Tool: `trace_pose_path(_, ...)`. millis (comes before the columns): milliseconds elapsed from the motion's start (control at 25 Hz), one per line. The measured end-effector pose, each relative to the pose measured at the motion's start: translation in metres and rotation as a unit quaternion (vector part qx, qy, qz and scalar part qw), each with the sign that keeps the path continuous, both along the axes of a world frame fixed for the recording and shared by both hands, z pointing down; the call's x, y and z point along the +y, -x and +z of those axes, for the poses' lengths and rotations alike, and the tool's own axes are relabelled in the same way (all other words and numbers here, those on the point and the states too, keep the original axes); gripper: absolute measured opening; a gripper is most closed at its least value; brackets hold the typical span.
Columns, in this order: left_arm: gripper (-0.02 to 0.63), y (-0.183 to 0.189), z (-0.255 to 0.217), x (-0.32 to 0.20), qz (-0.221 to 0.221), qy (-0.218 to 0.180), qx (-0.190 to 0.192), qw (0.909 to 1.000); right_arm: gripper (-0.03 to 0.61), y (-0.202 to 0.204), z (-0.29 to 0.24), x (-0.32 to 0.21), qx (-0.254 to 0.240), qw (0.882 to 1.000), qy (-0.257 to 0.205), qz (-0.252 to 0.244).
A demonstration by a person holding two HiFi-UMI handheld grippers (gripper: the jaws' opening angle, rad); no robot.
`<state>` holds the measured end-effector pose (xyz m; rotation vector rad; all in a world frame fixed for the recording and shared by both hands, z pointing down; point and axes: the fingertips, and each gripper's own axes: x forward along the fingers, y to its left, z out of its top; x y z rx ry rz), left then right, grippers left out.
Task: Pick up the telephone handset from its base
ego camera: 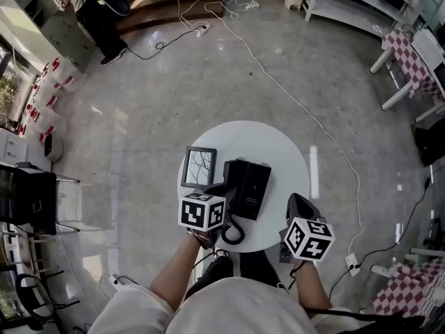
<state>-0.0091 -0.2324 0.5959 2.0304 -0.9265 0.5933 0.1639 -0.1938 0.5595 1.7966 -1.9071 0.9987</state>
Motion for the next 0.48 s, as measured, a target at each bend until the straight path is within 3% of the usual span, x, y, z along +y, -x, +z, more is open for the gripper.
trace_pose_path(480, 0.084, 0.017, -0.063, 0.015, -0.018, -0.063, 0.020, 0.9976, 0.025, 0.012, -0.039, 0.015, 0.005, 0.999, -0.040, 0.012)
